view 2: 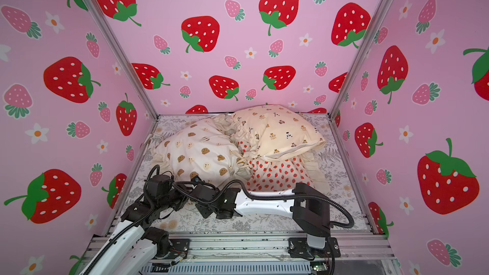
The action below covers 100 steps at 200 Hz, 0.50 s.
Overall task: Zip up pillowcases
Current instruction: Zip the zipper on the pillowcase.
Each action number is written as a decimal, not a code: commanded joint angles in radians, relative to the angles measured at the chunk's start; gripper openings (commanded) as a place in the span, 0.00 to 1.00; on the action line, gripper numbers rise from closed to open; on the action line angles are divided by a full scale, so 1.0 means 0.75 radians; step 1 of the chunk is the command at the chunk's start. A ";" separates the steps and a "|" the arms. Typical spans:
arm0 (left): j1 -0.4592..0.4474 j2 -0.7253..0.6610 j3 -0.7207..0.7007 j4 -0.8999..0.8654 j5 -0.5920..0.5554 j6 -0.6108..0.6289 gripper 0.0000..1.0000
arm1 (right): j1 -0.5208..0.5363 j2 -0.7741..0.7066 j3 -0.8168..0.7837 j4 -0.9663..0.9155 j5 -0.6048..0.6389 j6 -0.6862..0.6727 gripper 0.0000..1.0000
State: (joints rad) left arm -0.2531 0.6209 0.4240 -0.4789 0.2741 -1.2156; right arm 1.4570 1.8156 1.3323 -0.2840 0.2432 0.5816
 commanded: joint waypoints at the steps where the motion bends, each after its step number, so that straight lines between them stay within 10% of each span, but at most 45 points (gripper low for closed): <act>1: -0.004 -0.003 0.066 -0.015 0.055 0.006 0.00 | 0.013 0.027 0.049 -0.080 0.082 0.073 0.42; 100: -0.004 -0.014 0.057 0.018 0.079 -0.015 0.00 | 0.004 0.116 0.156 -0.142 0.098 0.045 0.38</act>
State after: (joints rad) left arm -0.2531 0.6193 0.4389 -0.4751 0.3008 -1.2098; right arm 1.4616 1.8782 1.4094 -0.3637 0.3031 0.6060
